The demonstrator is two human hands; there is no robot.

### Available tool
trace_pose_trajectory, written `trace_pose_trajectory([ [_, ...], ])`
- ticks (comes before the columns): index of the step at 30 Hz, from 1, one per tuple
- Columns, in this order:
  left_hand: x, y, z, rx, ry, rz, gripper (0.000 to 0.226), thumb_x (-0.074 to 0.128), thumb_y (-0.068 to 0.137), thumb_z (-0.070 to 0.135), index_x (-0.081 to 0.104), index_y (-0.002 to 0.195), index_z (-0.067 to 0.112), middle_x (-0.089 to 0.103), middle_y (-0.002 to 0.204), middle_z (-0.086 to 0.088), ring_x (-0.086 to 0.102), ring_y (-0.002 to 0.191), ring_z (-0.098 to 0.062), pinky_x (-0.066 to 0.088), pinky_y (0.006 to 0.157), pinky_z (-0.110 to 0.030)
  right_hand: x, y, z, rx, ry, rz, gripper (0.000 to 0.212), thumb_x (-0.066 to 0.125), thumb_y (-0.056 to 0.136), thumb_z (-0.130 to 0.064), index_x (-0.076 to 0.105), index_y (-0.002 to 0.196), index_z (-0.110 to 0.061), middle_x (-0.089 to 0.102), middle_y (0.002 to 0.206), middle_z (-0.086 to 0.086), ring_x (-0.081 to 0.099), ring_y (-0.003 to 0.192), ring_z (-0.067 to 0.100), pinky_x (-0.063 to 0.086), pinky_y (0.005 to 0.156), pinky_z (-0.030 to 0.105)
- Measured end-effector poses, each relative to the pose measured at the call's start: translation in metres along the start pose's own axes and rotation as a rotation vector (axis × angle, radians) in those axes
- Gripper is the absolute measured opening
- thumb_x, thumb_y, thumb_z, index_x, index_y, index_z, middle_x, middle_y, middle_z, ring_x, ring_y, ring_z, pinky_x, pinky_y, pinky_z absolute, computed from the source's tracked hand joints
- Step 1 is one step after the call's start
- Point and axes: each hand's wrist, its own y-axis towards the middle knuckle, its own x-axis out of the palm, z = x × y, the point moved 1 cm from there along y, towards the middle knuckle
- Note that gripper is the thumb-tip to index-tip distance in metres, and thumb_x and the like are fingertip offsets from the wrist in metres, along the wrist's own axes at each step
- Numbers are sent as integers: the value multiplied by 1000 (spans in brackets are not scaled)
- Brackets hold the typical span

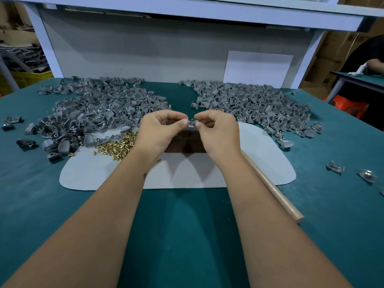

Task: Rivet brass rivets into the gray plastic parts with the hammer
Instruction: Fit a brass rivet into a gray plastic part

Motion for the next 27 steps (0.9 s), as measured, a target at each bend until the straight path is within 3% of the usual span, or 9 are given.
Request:
trace_pose_trajectory([
  [4, 1, 0, -3, -28, 125, 10, 11, 75, 85, 11, 75, 92, 20, 74, 97, 0, 68, 97, -18, 54, 97, -42, 2, 0, 2, -9, -85, -19, 16, 65, 84, -10, 74, 94, -19, 68, 89, -4, 63, 83, 13, 52, 86, 37],
  [7, -1, 1, -3, -15, 172, 0, 13, 74, 86, 12, 74, 87, 25, 72, 94, 6, 67, 97, -14, 53, 98, -38, 2, -1, 2, 2, -91, -27, 21, 65, 85, -12, 71, 103, -22, 60, 76, -15, 60, 82, 13, 51, 86, 38],
  [10, -1, 2, -4, -7, 190, 4, 16, 73, 87, 13, 73, 85, 29, 71, 95, 10, 66, 99, -12, 53, 95, -32, -1, -2, 0, -5, -117, 4, 31, 63, 85, -10, 66, 110, -26, 58, 70, -18, 59, 94, 18, 48, 89, 39],
  [14, -1, 4, -5, 9, 235, 22, 14, 73, 87, 16, 74, 98, 24, 69, 93, 14, 64, 89, -4, 51, 84, -18, -6, -4, -4, -26, -175, 102, 33, 50, 76, 2, 68, 83, -24, 56, 74, -15, 53, 96, 19, 45, 84, 33],
  [17, 0, 5, -5, 57, 342, 49, 17, 71, 88, 19, 76, 105, 17, 70, 100, 5, 63, 95, -5, 47, 92, -21, -7, -5, -6, -43, -270, 84, 36, 46, 71, 4, 72, 74, -20, 66, 83, -2, 47, 95, 23, 38, 81, 33],
  [20, 2, 3, -3, 76, 354, 48, 10, 69, 89, 14, 77, 94, 16, 72, 101, -1, 61, 96, -6, 44, 92, -19, -7, -5, -6, -56, -325, 44, 41, 45, 74, 3, 76, 88, -20, 68, 94, 1, 46, 99, 26, 37, 87, 35],
  [24, 3, 1, -1, 6, 284, 50, 12, 67, 88, 14, 79, 89, 10, 70, 101, 0, 62, 106, -12, 46, 103, -33, -7, -5, -6, -47, -343, 18, 47, 44, 77, 2, 73, 102, -24, 66, 104, 0, 45, 104, 26, 37, 92, 36],
  [27, 3, 0, 0, -8, 249, 50, 19, 62, 92, 14, 74, 105, 20, 70, 104, 6, 63, 103, -9, 50, 98, -33, -7, -5, -5, 4, -332, 23, 36, 48, 77, -7, 72, 94, -27, 65, 100, -3, 45, 103, 24, 36, 90, 34],
])
